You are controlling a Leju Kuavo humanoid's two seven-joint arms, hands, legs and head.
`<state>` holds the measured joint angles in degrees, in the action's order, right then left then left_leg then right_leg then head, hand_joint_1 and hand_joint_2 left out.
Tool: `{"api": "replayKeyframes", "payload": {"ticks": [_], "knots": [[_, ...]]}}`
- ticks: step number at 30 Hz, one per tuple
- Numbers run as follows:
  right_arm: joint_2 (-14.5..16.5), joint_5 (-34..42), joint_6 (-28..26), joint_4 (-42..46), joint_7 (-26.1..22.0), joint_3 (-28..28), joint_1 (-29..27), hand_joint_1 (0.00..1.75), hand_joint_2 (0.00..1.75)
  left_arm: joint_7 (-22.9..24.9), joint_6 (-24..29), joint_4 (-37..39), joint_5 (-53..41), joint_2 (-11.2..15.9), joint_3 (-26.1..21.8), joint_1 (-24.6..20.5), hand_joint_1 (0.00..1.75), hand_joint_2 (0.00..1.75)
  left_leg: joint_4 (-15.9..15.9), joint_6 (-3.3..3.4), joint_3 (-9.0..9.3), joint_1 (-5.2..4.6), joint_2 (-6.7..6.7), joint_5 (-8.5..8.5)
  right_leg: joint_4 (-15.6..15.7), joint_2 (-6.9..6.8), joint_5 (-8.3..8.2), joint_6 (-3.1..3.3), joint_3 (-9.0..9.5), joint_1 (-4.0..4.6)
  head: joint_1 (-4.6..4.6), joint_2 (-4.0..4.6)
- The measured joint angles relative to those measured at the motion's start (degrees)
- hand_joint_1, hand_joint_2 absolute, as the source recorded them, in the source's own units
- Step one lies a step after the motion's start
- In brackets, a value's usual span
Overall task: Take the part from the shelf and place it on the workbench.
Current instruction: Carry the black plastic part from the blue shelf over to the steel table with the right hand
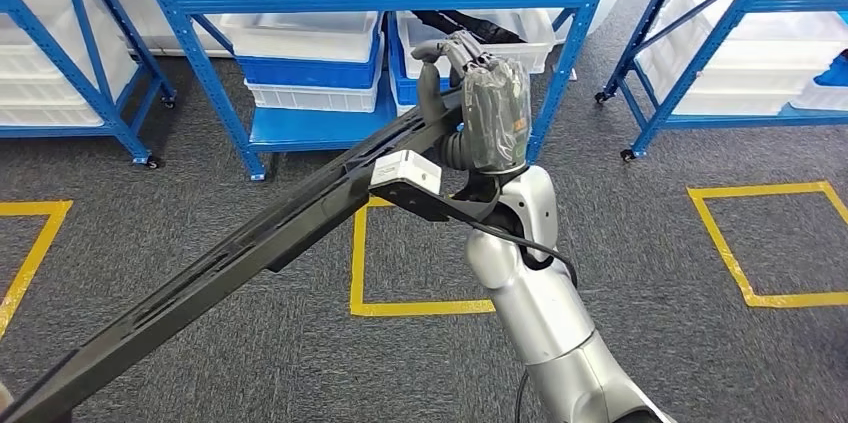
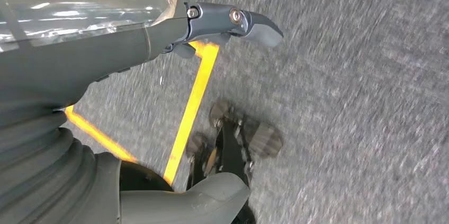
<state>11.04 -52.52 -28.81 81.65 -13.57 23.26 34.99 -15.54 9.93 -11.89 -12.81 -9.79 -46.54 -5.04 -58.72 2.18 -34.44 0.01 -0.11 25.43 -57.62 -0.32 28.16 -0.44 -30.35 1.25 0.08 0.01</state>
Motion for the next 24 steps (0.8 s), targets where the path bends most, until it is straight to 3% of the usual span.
{"api": "replayKeyframes", "payload": {"ticks": [1, 3, 4, 5, 7, 8, 9, 10, 13, 14, 16, 19, 21, 24], "knots": [[0.1, 0.2, 0.0, -0.2, -0.1, 0.0, 0.2, 1.75, 1.75, -0.1, 0.0, 0.0, 0.1, -0.1, -0.2, 0.0, 0.00, 1.75, 0.1, -0.37, -0.09, 0.11, 0.07, -0.27, 0.2, 0.00, -0.19, 0.18, 0.17, 0.16, -0.01, 0.00], [0.3, 0.8, 0.0, -0.7, -0.6, 0.0, 0.6, 1.75, 1.75, -0.4, -0.2, 0.0, 0.2, -0.2, -0.6, 0.0, 0.00, 1.75, 0.0, -1.02, -0.27, 0.26, 0.13, -0.24, 1.1, 0.00, -0.96, 0.73, 0.18, -0.39, -0.16, 0.01], [0.4, 1.1, 0.0, -1.0, -1.0, 0.0, 0.8, 1.75, 1.75, -0.5, -0.3, 0.0, 0.2, -0.2, -0.8, 0.0, 0.00, 1.75, -0.9, -1.33, -0.66, 0.29, 0.08, 0.56, 1.6, -0.07, -1.41, 1.17, 0.19, -0.83, -0.12, 0.01], [0.6, 1.4, -0.1, -1.4, -1.3, 0.0, 1.0, 1.75, 1.75, -0.7, -0.3, 0.0, 0.4, -0.2, -1.0, 0.0, 0.00, 1.75, -2.9, -1.62, -1.48, 0.35, 0.02, 2.04, 2.0, -0.15, -1.84, 1.55, 0.17, -1.28, -0.05, 0.01], [0.8, 1.9, -0.1, -2.2, -1.7, 0.0, 1.3, 1.75, 1.75, -0.8, -0.3, 0.0, 0.6, -0.2, -1.2, 0.1, 0.00, 1.75, -9.5, -2.28, -4.14, 0.70, -0.07, 5.96, 2.1, -0.28, -2.18, 1.96, -0.19, -1.37, 0.02, 0.01], [0.9, 2.1, -0.1, -2.7, -1.9, 0.0, 1.3, 1.75, 1.75, -0.9, -0.3, 0.0, 0.8, -0.2, -1.3, 0.1, 0.00, 1.75, -12.7, -2.65, -5.41, 0.89, -0.07, 7.29, 2.0, -0.32, -2.24, 1.94, -0.41, -1.36, 0.03, 0.01], [0.9, 2.2, -0.2, -3.2, -2.0, 0.0, 1.3, 1.75, 1.75, -0.9, -0.3, 0.0, 0.8, -0.2, -1.4, 0.1, 0.00, 1.75, -14.5, -3.02, -5.97, 1.13, -0.05, 7.59, 1.8, -0.37, -2.28, 1.92, -0.64, -1.40, 0.02, 0.01], [0.9, 2.4, -0.2, -3.6, -2.1, 0.0, 1.3, 1.75, 1.75, -1.0, -0.3, 0.0, 0.8, -0.1, -1.5, 0.2, 0.00, 1.75, -14.2, -3.39, -5.57, 1.42, -0.02, 6.81, 1.5, -0.39, -2.29, 1.87, -0.87, -1.51, 0.04, 0.01], [0.9, 3.6, -0.2, -4.3, -2.3, 0.0, 1.4, 1.75, 1.75, -1.1, -0.4, 0.0, 0.8, 0.0, -2.0, 0.2, 0.00, 1.75, -5.0, -4.44, -0.24, 2.40, -0.88, 2.52, 0.0, 0.11, -1.97, 1.26, -2.07, -1.85, 0.10, 0.01], [1.0, 4.3, -0.2, -4.5, -2.4, 0.0, 1.4, 1.75, 1.75, -1.1, -0.4, 0.0, 0.8, 0.0, -2.1, 0.2, 0.00, 1.75, -2.8, -4.44, 0.93, 2.53, -1.50, 2.00, -0.5, 0.39, -1.88, 0.90, -2.55, -1.76, 0.09, 0.01], [1.3, 5.9, -0.2, -4.7, -2.7, -0.2, 1.5, 1.75, 1.75, -1.2, -0.4, 0.0, 0.8, 0.0, -2.2, 0.4, 0.00, 1.75, -1.8, -3.80, 1.24, 2.36, -2.15, 2.35, -1.1, 0.99, -2.08, 0.14, -3.44, -1.45, 0.08, 0.01], [1.3, 7.4, -0.2, -4.8, -3.0, -0.6, 1.5, 1.75, 1.75, -1.3, -0.4, 0.0, 0.8, 0.1, -2.5, 0.5, 0.00, 1.75, -1.3, -2.43, 0.69, 2.16, -0.88, 1.90, -2.3, 1.59, -1.91, -0.81, -4.59, -1.35, 0.00, 0.00], [1.2, 7.8, -0.2, -4.9, -3.0, -1.0, 1.6, 1.75, 1.75, -1.3, -0.4, 0.0, 0.8, 0.1, -2.5, 0.4, 0.00, 1.75, -1.0, -1.59, 0.48, 2.22, 0.09, 1.47, -7.0, 1.25, 0.39, -0.77, -7.13, -1.66, -0.18, 0.00], [1.0, 7.7, -0.2, -5.2, -2.9, -1.5, 1.5, 1.75, 1.75, -1.3, -0.3, 0.0, 0.8, 0.1, -2.6, 0.4, 0.00, 1.75, -1.0, -1.04, -0.03, 2.19, 1.59, 1.18, -16.7, 1.04, 3.82, -0.90, -11.54, -1.88, -0.38, 0.01]]}}
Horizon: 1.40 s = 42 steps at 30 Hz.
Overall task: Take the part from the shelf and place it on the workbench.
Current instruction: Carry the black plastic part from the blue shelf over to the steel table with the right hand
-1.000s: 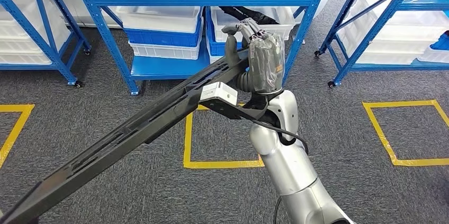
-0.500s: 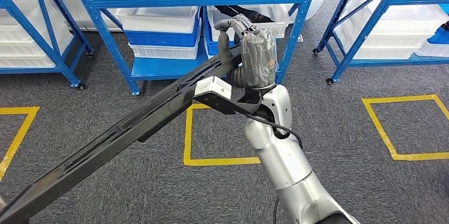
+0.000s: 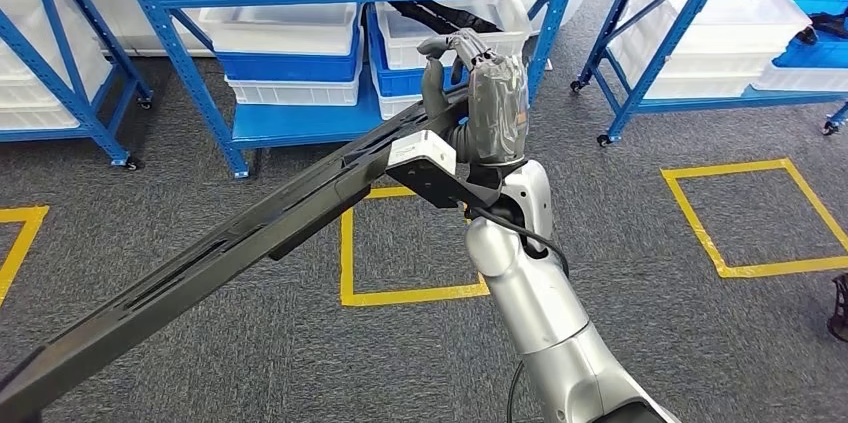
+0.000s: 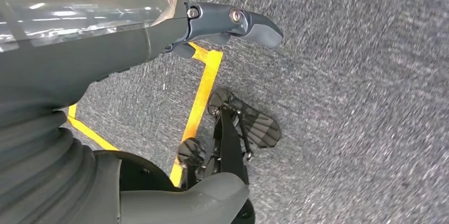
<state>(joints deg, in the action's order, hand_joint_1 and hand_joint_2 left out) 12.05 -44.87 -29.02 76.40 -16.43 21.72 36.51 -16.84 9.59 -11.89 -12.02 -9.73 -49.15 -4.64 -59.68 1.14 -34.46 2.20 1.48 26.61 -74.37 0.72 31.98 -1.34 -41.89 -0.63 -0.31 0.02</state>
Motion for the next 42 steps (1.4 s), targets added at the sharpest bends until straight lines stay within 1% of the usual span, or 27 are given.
{"api": "replayKeyframes", "payload": {"ticks": [1, 2, 4, 6, 8, 9, 11, 13, 14, 15, 16, 17, 18, 20, 22, 24, 26, 28, 30, 31, 32, 33, 35, 37, 38, 40, 42], "knots": [[-0.2, -0.4, 0.0, -0.2, 0.2, -0.2, 0.0, 1.75, 1.75, 0.0, 0.0, 0.0, 0.0, 0.0, 0.0, 0.0, 0.00, 1.75, 0.0, 0.05, -0.10, 0.01, 0.54, -0.06, -0.5, -0.10, -0.10, -0.36, 0.01, -0.04, -0.02, 0.00], [-0.3, -0.9, -0.1, -0.3, 0.6, -0.4, 0.0, 1.75, 1.75, 0.0, 0.0, 0.0, 0.0, 0.0, 0.0, 0.0, 0.00, 1.75, 0.0, 0.06, -0.13, 0.04, 1.08, -0.12, 1.4, -0.41, -0.97, -0.82, 1.21, -0.10, -0.03, 0.00], [-0.7, -1.9, -0.1, -0.6, 1.3, -0.9, 0.3, 1.75, 1.75, 0.1, 0.0, 0.0, 0.0, 0.0, 0.0, 0.0, 0.00, 1.75, 0.0, -0.10, -0.05, 0.00, 2.08, -0.21, 9.3, -2.48, -3.40, -1.50, 5.59, -0.15, -0.09, 0.00], [-0.9, -2.5, -0.2, -0.8, 1.7, -1.3, 0.7, 1.75, 1.75, 0.2, 0.0, 0.0, 0.0, -0.1, 0.0, 0.0, 0.00, 1.75, 0.0, -0.62, -0.05, -0.34, 3.01, -0.33, 14.7, -4.05, -4.72, -1.13, 8.39, 0.37, -0.12, 0.00], [-1.1, -2.7, -0.3, -1.1, 1.8, -1.6, 1.0, 1.75, 1.75, 0.2, 0.0, 0.0, 0.0, -0.1, 0.0, -0.1, 0.00, 1.75, 0.2, -1.25, 0.02, -0.61, 4.00, -0.54, 15.4, -3.32, -5.10, -0.22, 8.44, 0.82, -0.11, -0.01], [-1.3, -2.8, -0.3, -1.2, 1.9, -1.7, 1.0, 1.75, 1.75, 0.2, 0.0, 0.0, 0.0, -0.1, 0.0, -0.1, 0.00, 1.75, 0.2, -1.58, 0.03, -0.51, 4.18, -0.50, 15.5, -2.71, -5.36, 0.21, 8.25, 0.43, -0.08, -0.01], [-1.4, -3.1, -0.5, -1.3, 2.1, -1.9, 1.1, 1.75, 1.75, 0.2, 0.0, 0.0, 0.0, -0.1, 0.0, -0.2, 0.00, 1.75, -1.4, -2.03, -0.60, -0.22, 2.50, 1.02, 15.7, -1.60, -5.83, 1.21, 8.13, -0.13, 0.04, -0.01], [-1.5, -5.5, -0.9, -1.8, 3.6, -2.1, 1.3, 1.75, 1.75, 0.3, 0.0, 0.0, 0.0, -0.1, 0.0, -0.1, 0.00, 1.75, -7.8, -2.06, -3.25, -0.21, -0.34, 4.90, 15.7, -0.53, -6.15, 2.10, 7.94, -0.10, 0.26, -0.01], [-1.7, -7.8, -1.2, -2.3, 5.2, -2.2, 1.4, 1.75, 1.75, 0.4, 0.0, 0.0, 0.0, -0.1, 0.0, -0.1, 0.00, 1.75, -11.9, -1.96, -5.02, -0.29, -1.11, 6.77, 15.7, 0.04, -6.25, 2.39, 7.84, 0.13, 0.33, -0.01], [-2.1, -11.2, -1.5, -3.2, 7.6, -2.6, 1.7, 1.75, 1.75, 0.5, -0.1, 0.0, -0.1, -0.1, -0.1, -0.1, 0.00, 1.75, -15.0, -1.84, -6.43, -0.37, -1.43, 7.81, 15.7, 0.68, -6.34, 2.54, 7.77, 0.37, 0.35, 0.00], [-2.8, -15.2, -1.8, -4.3, 10.3, -3.1, 2.2, 1.75, 1.75, 0.5, -0.2, 0.0, -0.1, -0.1, -0.1, -0.1, 0.00, 1.75, -16.3, -1.63, -7.02, -0.44, -1.55, 7.77, 15.7, 1.32, -6.42, 2.63, 7.72, 0.60, 0.36, 0.00], [-3.7, -20.1, -2.3, -6.0, 13.4, -3.9, 3.1, 1.75, 1.75, 0.5, -0.3, 0.0, -0.1, -0.1, -0.2, -0.1, 0.00, 1.75, -15.3, -1.34, -6.50, -0.50, -1.68, 6.65, 15.7, 1.94, -6.49, 2.65, 7.72, 0.79, 0.35, 0.00], [-4.8, -25.5, -2.9, -8.0, 16.2, -4.8, 4.3, 1.75, 1.75, 0.5, -0.4, 0.0, -0.1, -0.1, -0.3, -0.1, 0.00, 1.75, -12.4, -0.98, -5.03, -0.56, -2.07, 4.83, 15.6, 2.54, -6.56, 2.67, 7.72, 0.94, 0.34, 0.00], [-7.3, -35.7, -4.4, -13.1, 20.5, -7.0, 7.6, 1.75, 1.75, 0.5, -0.6, 0.0, -0.2, 0.0, -0.8, -0.1, 0.00, 1.75, -4.9, -0.20, -1.33, -0.58, -4.47, 1.68, 15.3, 3.65, -6.70, 2.58, 7.46, 1.21, 0.26, 0.00], [-9.8, -41.9, -5.7, -18.9, 23.8, -9.0, 11.7, 1.75, 1.75, 0.5, -0.8, 0.0, -0.2, 0.1, -1.3, 0.0, 0.00, 1.75, -1.3, 0.21, 0.37, -0.76, -6.11, 0.89, 15.1, 4.74, -7.04, 2.08, 6.76, 1.08, 0.18, 0.00], [-12.7, -44.1, -6.2, -24.1, 27.5, -9.9, 15.5, 1.75, 1.75, 0.6, -1.1, 0.0, -0.5, 0.1, -1.7, 0.0, 0.00, 1.75, -0.6, 0.54, 0.47, -0.99, -5.25, 0.69, 15.3, 5.75, -7.53, 1.26, 6.14, 0.89, 0.20, 0.00], [-16.1, -44.7, -6.1, -27.8, 30.7, -10.1, 18.5, 1.75, 1.75, 0.6, -1.3, 0.0, -0.9, 0.2, -1.9, 0.0, 0.00, 1.75, 0.3, 1.09, 0.70, -0.82, -4.05, 0.08, 14.2, 4.30, -7.08, 0.71, 5.15, 0.99, 0.12, 0.00], [-19.2, -44.9, -5.8, -30.7, 32.8, -10.0, 21.3, 1.75, 1.75, 0.6, -1.7, 0.0, -1.3, 0.2, -2.1, 0.1, 0.00, 1.75, 0.8, 1.41, 0.85, -0.65, -2.66, -0.25, 9.1, 1.48, -4.86, 0.48, 2.35, 0.82, -0.12, 0.00], [-22.1, -44.9, -5.2, -32.8, 33.7, -10.1, 23.1, 1.75, 1.75, 0.6, -2.1, 0.0, -1.9, 0.3, -2.3, 0.1, 0.00, 1.75, 0.8, 1.47, 0.81, -0.58, -1.25, -0.21, 2.0, 0.34, -2.57, 0.07, -1.26, 0.28, -0.27, -0.01], [-23.4, -44.9, -4.9, -33.6, 33.7, -10.3, 23.5, 1.75, 1.75, 0.6, -2.3, 0.0, -2.2, 0.3, -2.4, 0.1, 0.00, 1.75, 0.8, 1.42, 0.81, -0.49, -0.59, -0.15, 0.2, 0.13, -2.30, -0.38, -2.21, -0.06, -0.29, -0.01], [-24.7, -44.9, -4.6, -34.2, 33.4, -10.7, 23.7, 1.75, 1.75, 0.5, -2.5, 0.0, -2.5, 0.4, -2.4, 0.1, 0.00, 1.75, 0.8, 1.32, 0.84, -0.35, 0.00, -0.06, 0.6, -0.13, -2.86, -1.02, -2.03, -0.44, -0.32, -0.01], [-26.0, -44.8, -4.5, -34.6, 33.0, -11.2, 23.8, 1.75, 1.75, 0.5, -2.7, 0.0, -2.8, 0.4, -2.4, 0.1, 0.00, 1.75, 0.8, 1.14, 0.92, -0.19, 0.60, 0.06, 3.4, -0.60, -4.17, -1.77, -0.72, -0.81, -0.33, -0.01], [-28.2, -44.3, -4.2, -35.1, 31.7, -12.6, 24.0, 1.75, 1.75, 0.4, -3.2, -0.1, -3.5, 0.5, -2.5, 0.1, 0.00, 1.75, 0.7, 0.51, 1.18, -0.17, 1.78, 0.46, 11.6, -3.07, -7.14, -2.99, 3.40, -1.16, -0.49, -0.01], [-30.0, -43.6, -4.0, -35.2, 30.2, -14.3, 23.6, 1.75, 1.75, 0.4, -3.5, -0.2, -4.3, 0.8, -2.5, 0.1, 0.00, 1.75, 0.7, -0.19, 1.49, -0.59, 2.79, 0.84, 16.0, -4.43, -8.37, -2.83, 5.59, -0.71, -0.56, -0.01], [-30.9, -43.3, -4.0, -35.3, 29.4, -15.3, 23.0, 1.75, 1.75, 0.3, -3.6, -0.2, -4.7, 0.9, -2.5, 0.0, 0.00, 1.75, 0.9, -0.40, 1.67, -0.78, 3.22, 0.96, 16.2, -4.09, -8.31, -2.47, 5.68, -0.43, -0.51, -0.01], [-32.6, -42.8, -3.9, -35.2, 28.2, -17.4, 21.4, 1.75, 1.75, 0.4, -3.8, -0.3, -5.3, 1.0, -2.5, 0.0, 0.00, 1.75, 1.0, -0.77, 1.98, -0.69, 3.81, 1.36, 16.3, -2.80, -8.40, -1.74, 5.60, -0.91, -0.35, 0.00], [-33.7, -42.4, -4.0, -35.0, 27.1, -19.1, 20.0, 1.75, 1.75, 0.5, -3.9, -0.3, -5.8, 1.1, -2.5, -0.1, 0.00, 1.75, -1.7, -0.93, 1.07, -0.39, 2.23, 3.46, 16.3, -1.57, -8.49, -0.63, 5.67, -1.40, -0.19, -0.01]]}}
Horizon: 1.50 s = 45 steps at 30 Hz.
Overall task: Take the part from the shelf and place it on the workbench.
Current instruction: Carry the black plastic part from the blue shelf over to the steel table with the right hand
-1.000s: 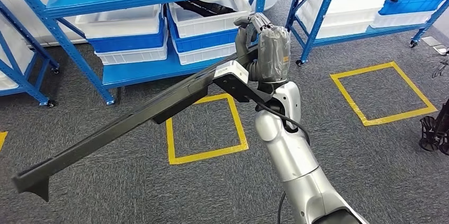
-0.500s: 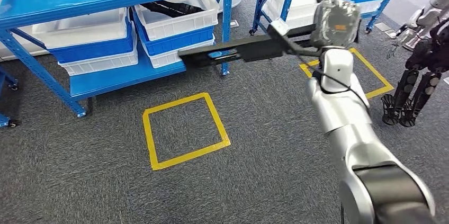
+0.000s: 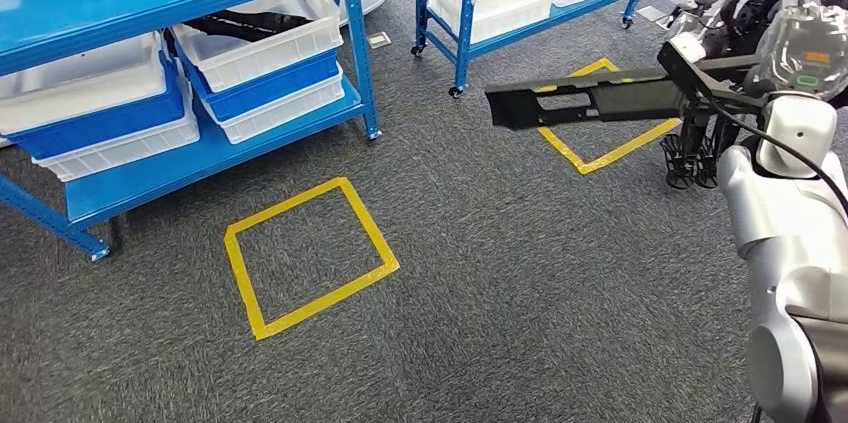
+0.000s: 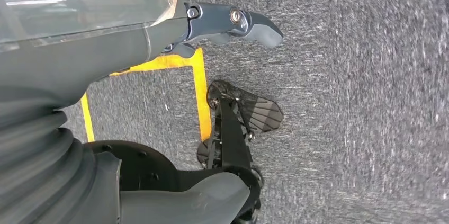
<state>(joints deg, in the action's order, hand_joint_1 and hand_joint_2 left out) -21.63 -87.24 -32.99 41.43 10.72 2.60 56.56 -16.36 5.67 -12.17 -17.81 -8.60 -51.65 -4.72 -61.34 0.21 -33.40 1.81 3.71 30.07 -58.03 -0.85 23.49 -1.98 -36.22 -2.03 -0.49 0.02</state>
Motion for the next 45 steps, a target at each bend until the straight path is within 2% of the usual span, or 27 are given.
{"api": "replayKeyframes", "payload": {"ticks": [3, 4, 5, 7, 9, 11, 13, 15, 17, 19, 20, 21, 23, 24, 26, 27, 29, 31, 33, 34, 36, 37, 38, 40, 42, 44, 45], "knots": [[-0.9, 1.1, 0.1, 1.3, -1.3, -2.5, -3.1, 1.75, 1.75, 0.5, 0.0, 0.0, -0.7, 0.2, 0.0, 0.0, 0.00, 1.75, -11.3, 0.32, -5.28, -0.08, -3.30, 5.43, 0.0, 1.94, 0.04, 1.08, 0.13, 0.38, 0.22, 0.00], [-1.2, 1.3, 0.2, 2.0, -1.7, -3.4, -4.5, 1.75, 1.75, 0.6, 0.0, 0.0, -1.0, 0.2, 0.0, 0.1, 0.00, 1.75, -13.9, 0.46, -6.78, -0.13, -3.65, 6.00, 0.0, 2.67, 0.07, 1.12, 0.18, 0.60, 0.24, -0.01], [-1.4, 1.5, 0.3, 2.9, -2.0, -4.3, -5.9, 1.75, 1.75, 0.7, 0.0, 0.0, -1.3, 0.3, 0.0, 0.1, 0.00, 1.75, -14.5, 0.65, -7.36, -0.16, -3.82, 5.41, 0.0, 3.42, 0.08, 1.13, 0.23, 0.77, 0.23, -0.01], [-2.0, 1.6, 0.7, 4.7, -2.4, -5.9, -8.1, 1.75, 1.75, 0.9, -0.1, 0.0, -1.6, 0.4, 0.0, 0.1, 0.00, 1.75, -9.3, 1.20, -5.52, -0.18, -4.61, 1.51, -0.1, 4.88, 0.09, 1.12, 0.34, 0.94, 0.23, -0.01], [-2.3, 1.8, 1.0, 6.4, -2.7, -7.2, -9.6, 1.75, 1.75, 1.0, -0.1, 0.0, -1.9, 0.6, 0.0, 0.1, 0.00, 1.75, -2.1, 1.70, -2.53, -0.11, -7.01, -1.94, -0.3, 6.28, 0.10, 1.00, 0.25, 1.14, 0.14, 0.01], [-2.5, 1.9, 1.2, 7.9, -2.9, -8.2, -10.6, 1.75, 1.75, 1.0, -0.2, 0.0, -2.1, 0.8, 0.0, 0.0, 0.00, 1.75, 1.0, 1.79, -1.15, -0.36, -8.07, -2.74, -0.4, 7.65, -0.05, 0.50, -0.20, 1.27, 0.09, 0.00], [-2.9, 1.9, 1.4, 9.3, -3.2, -9.0, -11.5, 1.75, 1.75, 1.1, -0.2, 0.0, -2.2, 0.8, 0.0, -0.1, 0.00, 1.75, 1.7, 2.06, -0.64, -0.71, -6.74, -2.96, -0.3, 8.67, -0.28, -0.31, -0.68, 1.17, 0.13, 0.00], [-3.0, 1.5, 1.7, 10.7, -3.5, -9.4, -12.3, 1.75, 1.75, 1.2, -0.2, -0.1, -2.3, 0.7, 0.0, -0.3, 0.00, 1.75, 2.7, 2.77, -0.06, -0.74, -5.35, -3.52, -2.2, 6.49, 0.71, -0.69, -1.83, 1.18, -0.22, 0.01], [-2.6, 0.8, 2.3, 11.9, -3.5, -9.6, -12.8, 1.75, 1.75, 1.3, -0.2, -0.1, -2.5, 0.8, 0.0, -0.3, 0.00, 1.75, 3.3, 3.16, 0.27, -0.81, -3.82, -3.84, -8.6, 2.98, 3.46, -0.75, -4.91, 1.12, -0.71, 0.01], [-1.9, 0.0, 3.0, 12.8, -3.3, -9.6, -13.6, 1.75, 1.75, 1.6, -0.2, -0.1, -2.8, 0.8, 0.0, -0.3, 0.00, 1.75, 3.3, 3.16, 0.30, -0.85, -2.28, -3.80, -15.4, 1.80, 5.64, -1.30, -8.18, 0.72, -0.84, 0.01], [-1.6, -0.4, 3.3, 13.4, -3.2, -9.6, -14.2, 1.75, 1.75, 1.7, -0.3, -0.1, -3.0, 0.8, 0.0, -0.3, 0.00, 1.75, 3.2, 3.08, 0.33, -0.80, -1.59, -3.74, -16.5, 1.58, 5.67, -1.82, -8.63, 0.41, -0.86, 0.01], [-1.3, -0.8, 3.7, 14.2, -3.2, -9.7, -14.9, 1.75, 1.75, 1.9, -0.3, -0.1, -3.4, 0.8, 0.0, -0.3, 0.00, 1.75, 3.2, 2.95, 0.41, -0.69, -0.96, -3.63, -15.1, 1.25, 4.88, -2.49, -7.85, 0.08, -0.87, 0.01], [-0.7, -1.7, 4.6, 16.3, -3.0, -10.0, -16.4, 1.75, 1.75, 2.2, -0.5, -0.1, -4.1, 0.8, 0.0, -0.3, 0.00, 1.75, 3.2, 2.41, 0.72, -0.56, 0.18, -3.30, -6.9, -1.07, 2.09, -3.75, -3.44, -0.49, -0.91, 0.01], [-0.3, -2.0, 5.1, 17.5, -2.7, -10.1, -17.2, 1.75, 1.75, 2.3, -0.6, -0.1, -4.5, 0.8, 0.0, -0.3, 0.00, 1.75, 3.2, 2.00, 0.87, -0.66, 0.71, -3.07, -3.0, -2.27, 0.96, -3.88, -1.28, -0.24, -0.99, 0.01], [0.4, -2.5, 5.8, 20.3, -1.5, -10.2, -19.0, 1.75, 1.75, 2.5, -0.7, -0.2, -5.2, 0.9, 0.0, -0.4, 0.00, 1.75, 3.2, 1.24, 1.19, -1.08, 1.67, -2.71, 0.5, -3.32, 0.17, -3.05, 0.60, 0.43, -0.99, 0.01], [0.6, -2.6, 6.2, 21.6, -0.9, -10.2, -20.1, 1.75, 1.75, 2.5, -0.8, -0.2, -5.6, 0.9, 0.0, -0.4, 0.00, 1.75, 3.3, 0.92, 1.38, -1.19, 2.22, -2.57, 0.5, -2.66, 0.13, -2.40, 0.59, 0.80, -0.95, 0.01], [0.9, -2.6, 6.9, 24.1, -0.2, -10.1, -22.1, 1.75, 1.75, 2.6, -0.9, -0.2, -6.1, 0.9, 0.0, -0.5, 0.00, 1.75, 2.9, 0.35, 1.54, -0.97, 2.22, -1.82, 0.6, -1.38, 0.05, -1.28, 0.48, 0.26, -0.70, 0.00], [1.1, -2.6, 7.3, 26.0, 0.0, -10.1, -23.2, 1.75, 1.75, 2.6, -1.1, -0.2, -6.4, 0.9, 0.1, -0.4, 0.00, 1.75, -1.0, 0.04, 0.13, -0.65, -0.33, 0.97, 0.7, -0.20, -0.09, 0.11, 0.54, -0.37, -0.41, 0.00], [1.5, -2.7, 7.4, 26.9, 0.0, -10.1, -23.7, 1.75, 1.75, 2.7, -1.1, -0.2, -6.5, 0.9, 0.1, -0.4, 0.00, 1.75, -7.3, 0.06, -2.60, -0.59, -2.92, 4.46, 0.6, 0.73, -0.12, 0.99, 0.51, -0.32, -0.22, 0.00], [1.8, -2.7, 7.4, 27.2, 0.0, -10.0, -24.0, 1.75, 1.75, 2.7, -1.2, -0.2, -6.5, 0.9, 0.1, -0.4, 0.00, 1.75, -10.5, 0.04, -4.21, -0.60, -3.44, 5.69, 0.6, 1.31, -0.12, 1.09, 0.51, -0.16, -0.18, 0.00], [2.2, -2.7, 7.5, 27.9, 0.0, -10.0, -24.5, 1.75, 1.75, 2.7, -1.2, -0.2, -6.7, 1.0, 0.1, -0.3, 0.00, 1.75, -13.8, 0.02, -6.23, -0.55, -3.91, 5.88, 0.5, 2.84, -0.14, 1.19, 0.50, 0.09, -0.20, 0.01], [2.3, -2.7, 7.7, 28.1, -0.2, -9.9, -24.7, 1.75, 1.75, 2.7, -1.2, -0.2, -6.8, 1.0, 0.1, -0.3, 0.00, 1.75, -12.7, 0.03, -5.96, -0.47, -3.99, 4.56, 0.4, 3.63, -0.13, 1.18, 0.50, 0.15, -0.19, 0.01], [2.5, -2.7, 7.8, 28.3, -0.3, -9.7, -24.7, 1.75, 1.75, 2.7, -1.3, -0.2, -7.0, 1.0, 0.1, -0.3, 0.00, 1.75, -9.7, 0.04, -4.70, -0.33, -4.29, 2.54, 0.3, 4.36, -0.12, 1.16, 0.49, 0.15, -0.18, 0.01], [2.7, -2.7, 8.1, 28.5, -0.3, -8.9, -24.4, 1.75, 1.75, 2.7, -1.3, -0.2, -7.3, 1.1, 0.1, -0.4, 0.00, 1.75, -2.8, 0.05, -1.66, 0.14, -6.48, -0.82, -0.4, 5.74, 0.00, 0.92, 0.15, 0.32, -0.21, 0.00], [3.0, -2.7, 8.1, 28.2, -0.1, -7.6, -23.1, 1.75, 1.75, 2.6, -1.4, -0.2, -7.6, 1.1, 0.1, -0.4, 0.00, 1.75, 0.6, 0.13, -0.44, 0.18, -7.99, -1.89, -0.9, 7.13, -0.04, 0.27, -0.51, 0.56, -0.35, -0.01], [3.3, -2.7, 7.8, 27.3, 0.2, -6.1, -21.2, 1.75, 1.75, 2.6, -1.4, -0.2, -7.7, 1.1, 0.1, -0.6, 0.00, 1.75, 1.0, 0.72, -0.43, -0.41, -6.96, -2.10, -0.8, 8.53, -0.46, -0.78, -1.15, 0.60, -0.42, 0.00], [3.5, -2.7, 7.5, 26.5, 0.2, -5.5, -20.2, 1.75, 1.75, 2.5, -1.4, -0.2, -7.7, 1.1, 0.1, -0.8, 0.00, 1.75, 1.3, 1.28, -0.29, -0.62, -6.29, -2.43, -0.9, 8.17, -0.52, -1.13, -1.55, 0.50, -0.41, 0.01]]}}
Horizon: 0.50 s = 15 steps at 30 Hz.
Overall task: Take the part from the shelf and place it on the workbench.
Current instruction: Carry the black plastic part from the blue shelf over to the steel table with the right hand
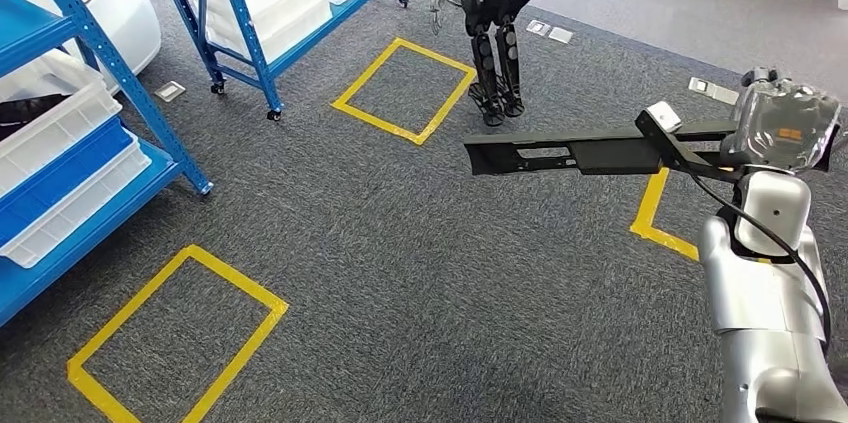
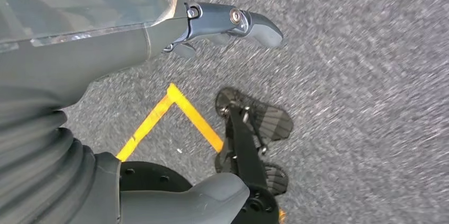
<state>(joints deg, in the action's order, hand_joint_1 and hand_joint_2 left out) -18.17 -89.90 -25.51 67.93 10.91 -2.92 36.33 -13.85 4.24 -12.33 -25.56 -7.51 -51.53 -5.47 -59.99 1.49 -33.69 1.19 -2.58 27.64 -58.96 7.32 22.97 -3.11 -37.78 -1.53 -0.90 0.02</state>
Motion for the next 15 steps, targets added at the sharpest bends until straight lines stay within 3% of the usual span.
{"api": "replayKeyframes", "payload": {"ticks": [2, 3, 5, 6, 7, 8, 10, 12, 14, 15], "knots": [[0.5, 0.0, -0.8, -1.8, 0.0, 1.1, 2.0, 1.75, 1.75, -0.2, 0.0, 0.0, 0.0, 0.0, 0.0, -0.3, 0.00, 1.75, 0.7, 1.02, 0.26, -0.05, 1.37, -0.69, -2.7, -2.76, 1.23, -0.09, -1.67, -0.03, -0.42, 0.00], [1.0, 0.0, -1.3, -2.8, 0.0, 1.8, 3.0, 1.75, 1.75, -0.2, 0.0, 0.0, 0.0, 0.0, -0.1, -0.3, 0.00, 1.75, 0.9, 1.30, 0.31, -0.09, 2.08, -0.86, -5.8, -4.72, 2.65, 0.09, -3.23, -0.07, -0.63, 0.00], [1.9, 0.0, -1.9, -4.4, 0.1, 3.1, 4.4, 1.75, 1.75, -0.3, 0.1, 0.0, 0.0, 0.1, -0.1, -0.3, 0.00, 1.75, 0.9, 1.38, 0.27, -0.22, 3.53, -0.89, -13.2, -6.33, 5.40, 0.00, -6.56, -0.16, -0.84, 0.00], [2.2, 0.0, -2.0, -5.1, 0.2, 3.5, 4.6, 1.75, 1.75, -0.3, 0.1, 0.0, 0.0, 0.1, -0.1, -0.3, 0.00, 1.75, 0.9, 1.34, 0.26, -0.25, 4.22, -0.86, -15.2, -6.59, 5.94, -0.34, -7.30, -0.27, -0.85, 0.00], [2.5, 0.0, -2.1, -5.6, 0.2, 3.9, 4.8, 1.75, 1.75, -0.4, 0.1, 0.0, 0.0, 0.1, -0.1, -0.3, 0.00, 1.75, 0.9, 1.26, 0.26, -0.22, 4.83, -0.81, -14.8, -6.84, 5.59, -0.81, -6.79, -0.40, -0.87, 0.00], [2.7, 0.0, -2.2, -6.1, 0.3, 4.2, 5.0, 1.75, 1.75, -0.4, 0.1, 0.0, 0.0, 0.1, -0.1, -0.3, 0.00, 1.75, 0.9, 1.14, 0.30, -0.17, 5.42, -0.74, -12.2, -7.31, 4.59, -1.35, -5.27, -0.57, -0.87, 0.00], [3.1, 0.0, -2.2, -6.6, 0.2, 4.7, 5.5, 1.75, 1.75, -0.4, 0.1, 0.0, 0.0, 0.1, -0.1, -0.3, 0.00, 1.75, 0.8, 0.70, 0.41, -0.23, 6.41, -0.51, -4.6, -9.52, 2.33, -1.96, -0.93, -0.60, -0.89, 0.00], [3.6, 0.0, -2.4, -7.1, 0.1, 5.1, 6.2, 1.75, 1.75, -0.5, 0.1, 0.0, -0.2, 0.2, -0.1, -0.3, 0.00, 1.75, 0.8, 0.02, 0.56, -0.58, 7.26, -0.27, -0.5, -10.89, 1.46, -1.23, 1.32, 0.05, -0.82, 0.00], [3.9, 0.0, -2.9, -7.6, -0.1, 5.3, 6.4, 1.75, 1.75, -0.6, 0.0, 0.0, -0.5, 0.2, -0.1, -0.3, 0.00, 1.75, 0.9, -0.57, 0.82, -0.74, 8.18, -0.02, 0.1, -10.02, 1.42, -0.15, 1.44, 0.54, -0.67, 0.00], [3.9, 0.0, -3.2, -7.8, -0.4, 5.4, 6.4, 1.75, 1.75, -0.7, 0.0, 0.0, -0.7, 0.2, -0.1, -0.3, 0.00, 1.75, 0.9, -0.88, 0.92, -0.58, 8.44, 0.21, 0.1, -9.38, 1.37, 0.35, 1.43, 0.21, -0.61, 0.00]]}}
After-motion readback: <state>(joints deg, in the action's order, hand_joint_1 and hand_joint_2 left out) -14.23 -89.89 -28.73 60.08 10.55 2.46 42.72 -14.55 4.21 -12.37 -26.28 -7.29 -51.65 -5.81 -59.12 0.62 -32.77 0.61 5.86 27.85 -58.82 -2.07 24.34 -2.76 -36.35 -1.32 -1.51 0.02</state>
